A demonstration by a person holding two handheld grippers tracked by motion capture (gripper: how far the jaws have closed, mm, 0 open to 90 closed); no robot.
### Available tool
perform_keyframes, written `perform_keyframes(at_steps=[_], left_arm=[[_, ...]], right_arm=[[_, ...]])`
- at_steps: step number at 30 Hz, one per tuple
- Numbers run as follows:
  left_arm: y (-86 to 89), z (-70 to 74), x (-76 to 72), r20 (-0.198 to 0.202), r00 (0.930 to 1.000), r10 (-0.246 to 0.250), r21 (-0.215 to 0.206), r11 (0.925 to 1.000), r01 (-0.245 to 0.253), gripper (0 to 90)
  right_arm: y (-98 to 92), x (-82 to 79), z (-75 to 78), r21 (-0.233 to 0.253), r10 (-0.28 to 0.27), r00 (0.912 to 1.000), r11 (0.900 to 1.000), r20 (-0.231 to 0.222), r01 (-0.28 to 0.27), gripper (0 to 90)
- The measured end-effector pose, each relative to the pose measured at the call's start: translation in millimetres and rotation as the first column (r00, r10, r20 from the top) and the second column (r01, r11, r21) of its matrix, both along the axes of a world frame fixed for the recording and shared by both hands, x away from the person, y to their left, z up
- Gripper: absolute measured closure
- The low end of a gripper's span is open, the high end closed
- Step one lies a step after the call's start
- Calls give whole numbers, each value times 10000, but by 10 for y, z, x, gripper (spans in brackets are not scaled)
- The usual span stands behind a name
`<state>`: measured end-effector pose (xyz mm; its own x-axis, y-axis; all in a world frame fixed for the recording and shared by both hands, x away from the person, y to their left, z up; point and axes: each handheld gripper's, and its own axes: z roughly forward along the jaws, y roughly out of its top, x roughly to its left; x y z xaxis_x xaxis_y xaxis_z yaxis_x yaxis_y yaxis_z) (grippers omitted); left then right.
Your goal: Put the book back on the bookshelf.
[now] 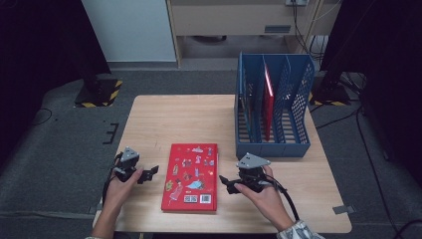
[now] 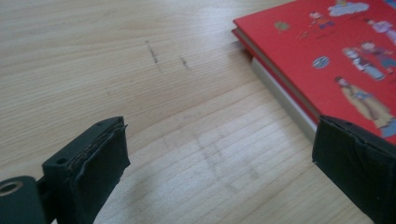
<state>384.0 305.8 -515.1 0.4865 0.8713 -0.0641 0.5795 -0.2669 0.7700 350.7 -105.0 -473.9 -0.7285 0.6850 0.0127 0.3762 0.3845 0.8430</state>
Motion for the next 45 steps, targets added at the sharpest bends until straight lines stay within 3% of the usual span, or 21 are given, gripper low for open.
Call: perform_keyframes(at_steps=[6, 10, 11, 18, 20, 23, 25, 31, 33, 45], left_arm=[[-224, 38, -32, -19, 9985, -548, -58, 9985, 548, 31], [-424, 31, -53, -117, 9919, -1264, 361, 9913, 1267, 32], [-453, 31, -58, -153, 9913, -1309, 297, 9909, 1313, 32], [-529, 25, -49, -208, 9863, -1635, 90, 9865, 1637, 33], [-539, 20, -47, -217, 9841, -1764, -134, 9843, 1761, 33], [-593, -22, -33, -433, 9805, -1917, 102, 9813, 1923, 30], [-631, -44, -20, -581, 9787, -1967, 236, 9799, 1983, 31], [-632, -72, 16, -743, 9771, -1995, -103, 9799, 1993, 23], [-636, -77, 16, -796, 9766, -1998, -192, 9798, 1989, 24], [-654, -113, 42, -1112, 9719, -2073, -666, 9773, 2009, 13]], right_arm=[[109, 1, -112, -71, 378, 9980, 9992, -497, -382, 72], [125, 1, -138, 26, 640, 9955, 9979, -704, -640, 79], [133, 8, -149, 86, 669, 9946, 9978, -794, -664, 80], [253, -25, -241, -45, 1202, 9866, 9926, -1106, -1215, 75], [291, -41, -271, -92, 1389, 9824, 9900, -1249, -1411, 75], [335, -60, -317, -255, 1465, 9800, 9882, -1347, -1512, 76], [375, -70, -354, -340, 1559, 9774, 9862, -1425, -1623, 75], [467, -114, -442, -603, 1862, 9674, 9781, -1718, -1990, 70], [470, -111, -461, -460, 1902, 9647, 9784, -1820, -2015, 68], [468, -109, -489, -295, 1941, 9608, 9786, -1978, -2038, 59]])
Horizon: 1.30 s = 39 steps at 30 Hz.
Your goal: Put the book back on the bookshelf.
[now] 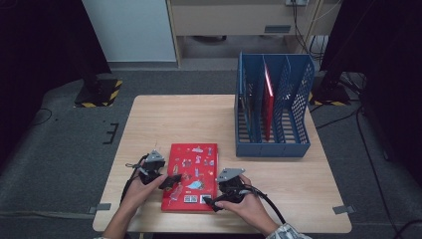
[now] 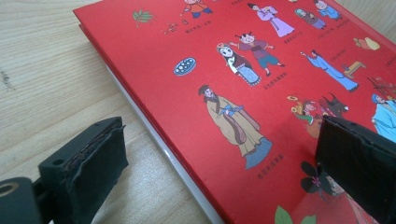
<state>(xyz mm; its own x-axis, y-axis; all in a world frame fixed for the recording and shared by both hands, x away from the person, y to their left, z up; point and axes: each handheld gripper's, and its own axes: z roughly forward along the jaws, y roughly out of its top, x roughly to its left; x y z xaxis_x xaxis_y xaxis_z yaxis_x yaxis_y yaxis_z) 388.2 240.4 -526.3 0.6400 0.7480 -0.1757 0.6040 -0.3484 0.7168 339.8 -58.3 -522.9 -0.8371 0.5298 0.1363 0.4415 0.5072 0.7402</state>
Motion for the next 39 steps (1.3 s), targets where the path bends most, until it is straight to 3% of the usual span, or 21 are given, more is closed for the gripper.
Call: perform_keyframes(at_steps=[9, 22, 39], left_arm=[[18, -18, 10, -260, 9996, -106, -337, 9994, 97, 0], [-11, -14, 19, -107, 9996, -256, -271, 9993, 253, 0], [-42, -40, 84, -224, 9987, -451, -669, 9968, 435, 0]], right_arm=[[35, -4, -33, -397, 21, 10000, 9992, -60, -24, 58], [28, 16, -58, -301, 16, 9997, 9995, -227, -23, 56], [31, 25, -66, -337, 189, 9997, 9992, -179, -195, 56]])
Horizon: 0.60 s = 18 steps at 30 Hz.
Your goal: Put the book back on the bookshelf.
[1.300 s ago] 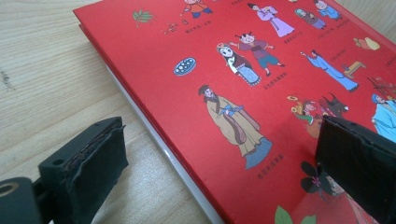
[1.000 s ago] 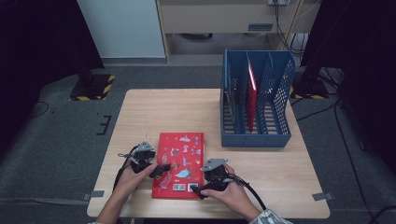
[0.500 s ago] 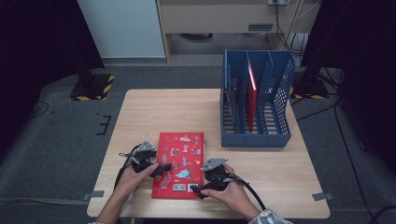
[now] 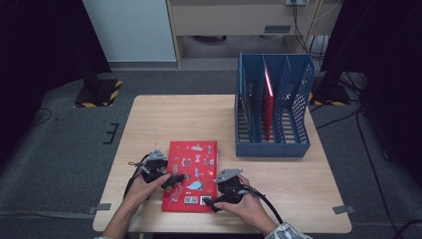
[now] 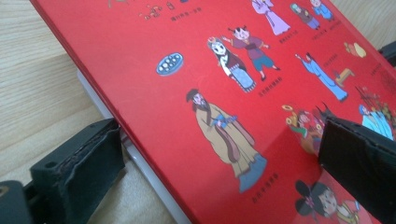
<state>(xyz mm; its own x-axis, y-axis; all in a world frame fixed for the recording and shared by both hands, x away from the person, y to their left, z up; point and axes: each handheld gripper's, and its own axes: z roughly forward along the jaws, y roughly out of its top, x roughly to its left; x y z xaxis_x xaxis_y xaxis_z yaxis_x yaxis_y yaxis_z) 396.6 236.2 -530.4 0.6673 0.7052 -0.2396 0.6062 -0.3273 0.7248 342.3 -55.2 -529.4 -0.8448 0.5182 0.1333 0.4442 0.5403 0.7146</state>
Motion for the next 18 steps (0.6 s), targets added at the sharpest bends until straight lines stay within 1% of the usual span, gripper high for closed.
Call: perform_keyframes(at_steps=[3, 6, 8, 13, 15, 16, 18], left_arm=[[16, -11, 33, -19, 10000, -2, -110, 9999, 2, 0], [29, -28, 54, -144, 9999, 88, -345, 9994, -93, 0], [42, -37, 65, -185, 9998, 75, -421, 9991, -83, 0], [23, -14, 48, -103, 9999, 137, -198, 9997, -139, 0], [6, 6, 30, 51, 10000, 72, -38, 10000, -72, 3], [-1, 17, 22, 126, 9999, 28, 75, 10000, -29, 10], [-8, 27, 14, 135, 9999, 37, 123, 9999, -38, 13]], right_arm=[[-1, 6, -4, 42, 5, 10000, 10000, -52, -4, 56], [-2, 10, -6, 60, 50, 10000, 10000, -43, -50, 57], [-5, 17, -7, 62, 89, 9999, 9999, -98, -88, 56], [3, 39, -5, 57, 167, 9997, 9998, -196, -166, 52], [3, 55, -4, 33, 217, 9994, 9998, -270, -216, 47], [5, 62, -2, 19, 274, 9994, 9996, -228, -273, 45], [18, 70, 3, -65, 319, 9993, 9995, -173, -321, 37]])
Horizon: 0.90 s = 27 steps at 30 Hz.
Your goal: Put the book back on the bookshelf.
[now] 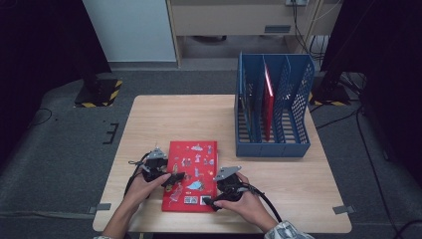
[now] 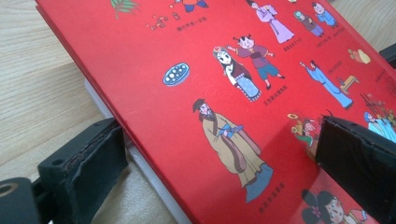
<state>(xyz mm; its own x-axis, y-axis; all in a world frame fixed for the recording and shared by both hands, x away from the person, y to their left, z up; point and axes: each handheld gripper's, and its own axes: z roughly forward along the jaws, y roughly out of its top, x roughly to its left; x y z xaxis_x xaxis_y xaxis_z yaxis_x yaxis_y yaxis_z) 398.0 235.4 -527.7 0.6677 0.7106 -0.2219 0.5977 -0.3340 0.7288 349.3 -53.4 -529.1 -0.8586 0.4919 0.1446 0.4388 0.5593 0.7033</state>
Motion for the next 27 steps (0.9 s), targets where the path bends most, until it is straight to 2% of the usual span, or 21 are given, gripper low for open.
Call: perform_keyframes(at_steps=[6, 11, 18, 27], left_arm=[[3, 24, -2, -81, 9999, 105, 32, 9999, -105, 36], [18, 57, -5, -2, 9999, 160, 71, 9998, -160, 72], [48, 84, -2, -79, 9997, 245, -58, 9997, -246, 139], [42, 129, -11, 48, 9999, 138, 170, 9998, -139, 156]], right_arm=[[22, 29, 5, -5, -91, 9999, 10000, -53, 91, 21], [41, 46, 8, -11, -213, 9998, 9998, -9, 213, 18], [42, 64, 13, 22, -302, 9995, 9995, -71, 302, 23], [37, 94, 31, 52, -395, 9992, 9992, -95, 395, 52]])
